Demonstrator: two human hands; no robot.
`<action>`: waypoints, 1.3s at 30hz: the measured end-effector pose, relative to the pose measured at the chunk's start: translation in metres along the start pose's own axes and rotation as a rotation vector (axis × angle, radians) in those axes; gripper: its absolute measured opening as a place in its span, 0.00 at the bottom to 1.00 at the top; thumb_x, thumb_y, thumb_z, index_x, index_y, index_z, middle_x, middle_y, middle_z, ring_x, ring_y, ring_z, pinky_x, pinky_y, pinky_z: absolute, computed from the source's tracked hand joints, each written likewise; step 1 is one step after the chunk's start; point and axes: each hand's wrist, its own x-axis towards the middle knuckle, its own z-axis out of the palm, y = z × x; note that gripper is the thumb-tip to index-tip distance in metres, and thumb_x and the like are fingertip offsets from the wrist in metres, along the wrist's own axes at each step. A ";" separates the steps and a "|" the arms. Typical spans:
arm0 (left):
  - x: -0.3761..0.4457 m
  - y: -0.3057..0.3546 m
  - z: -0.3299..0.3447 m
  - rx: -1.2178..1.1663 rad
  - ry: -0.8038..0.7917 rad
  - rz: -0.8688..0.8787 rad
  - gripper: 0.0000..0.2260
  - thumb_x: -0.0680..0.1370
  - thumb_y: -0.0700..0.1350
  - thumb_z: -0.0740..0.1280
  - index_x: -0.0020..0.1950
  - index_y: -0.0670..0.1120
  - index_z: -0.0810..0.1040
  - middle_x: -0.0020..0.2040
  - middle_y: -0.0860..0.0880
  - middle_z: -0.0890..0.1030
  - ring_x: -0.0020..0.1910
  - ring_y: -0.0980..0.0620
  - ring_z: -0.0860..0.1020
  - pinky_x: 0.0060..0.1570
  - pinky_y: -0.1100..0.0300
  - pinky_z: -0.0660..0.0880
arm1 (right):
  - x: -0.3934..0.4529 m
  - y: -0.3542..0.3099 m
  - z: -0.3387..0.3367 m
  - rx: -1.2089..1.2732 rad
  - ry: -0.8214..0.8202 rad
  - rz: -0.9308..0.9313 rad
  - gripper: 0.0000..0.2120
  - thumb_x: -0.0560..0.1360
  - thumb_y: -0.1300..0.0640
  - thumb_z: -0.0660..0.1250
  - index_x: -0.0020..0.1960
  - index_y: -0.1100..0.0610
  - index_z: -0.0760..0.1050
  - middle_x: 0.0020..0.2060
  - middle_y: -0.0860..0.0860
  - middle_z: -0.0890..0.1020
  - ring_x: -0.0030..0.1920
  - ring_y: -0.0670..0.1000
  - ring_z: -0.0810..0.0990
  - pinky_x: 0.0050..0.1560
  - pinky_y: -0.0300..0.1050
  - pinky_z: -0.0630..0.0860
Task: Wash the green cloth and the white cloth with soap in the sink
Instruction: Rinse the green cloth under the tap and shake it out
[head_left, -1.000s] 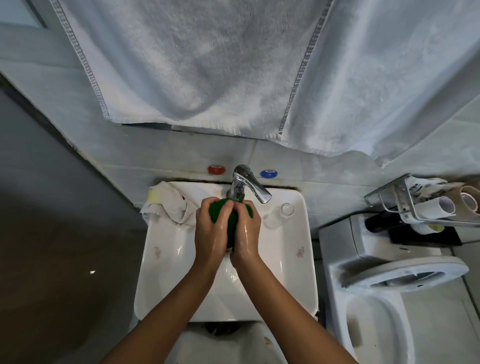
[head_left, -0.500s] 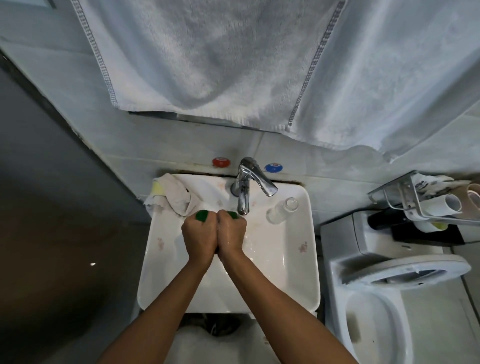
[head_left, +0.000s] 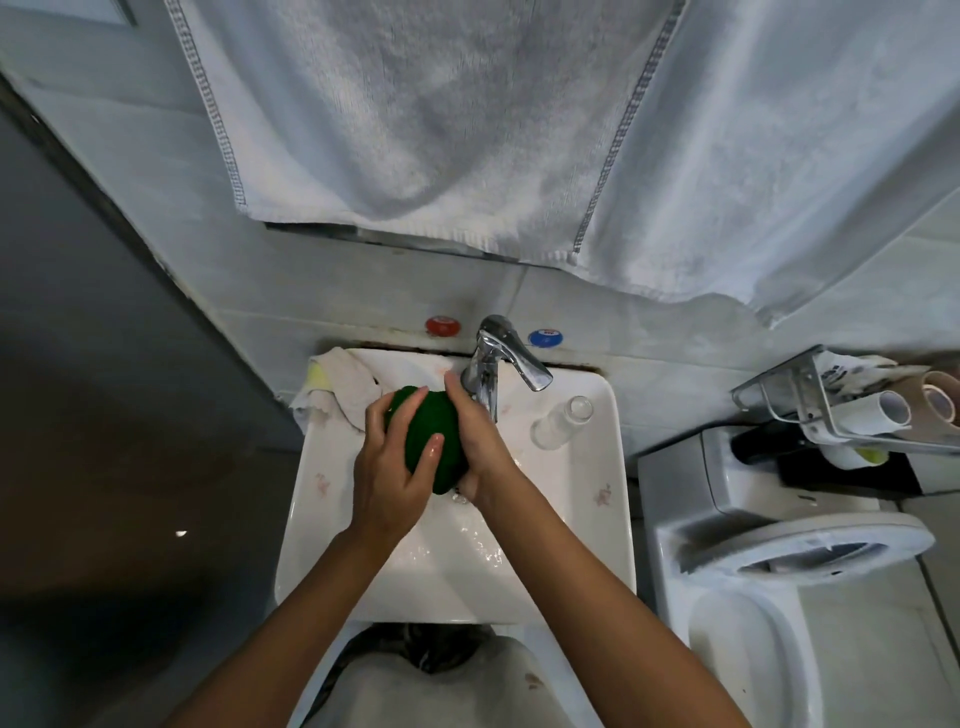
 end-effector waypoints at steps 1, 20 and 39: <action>0.003 0.004 0.000 -0.022 0.028 -0.059 0.23 0.78 0.56 0.57 0.69 0.48 0.67 0.64 0.45 0.69 0.58 0.55 0.71 0.51 0.74 0.68 | -0.004 0.000 0.001 -0.007 0.012 -0.070 0.29 0.71 0.37 0.68 0.68 0.47 0.67 0.60 0.54 0.77 0.57 0.56 0.78 0.53 0.51 0.79; 0.028 0.044 0.025 -0.181 0.299 -0.449 0.10 0.77 0.43 0.65 0.36 0.44 0.77 0.30 0.48 0.77 0.31 0.51 0.77 0.34 0.60 0.75 | -0.005 0.008 0.005 0.012 0.226 -0.479 0.15 0.73 0.66 0.64 0.31 0.54 0.69 0.23 0.46 0.70 0.30 0.49 0.71 0.33 0.43 0.70; 0.009 0.005 0.007 0.016 0.123 0.285 0.25 0.79 0.59 0.55 0.71 0.48 0.59 0.68 0.43 0.63 0.67 0.50 0.65 0.62 0.65 0.68 | -0.018 -0.021 -0.019 0.143 -0.129 0.179 0.26 0.73 0.38 0.66 0.61 0.57 0.78 0.54 0.59 0.82 0.53 0.59 0.81 0.54 0.51 0.79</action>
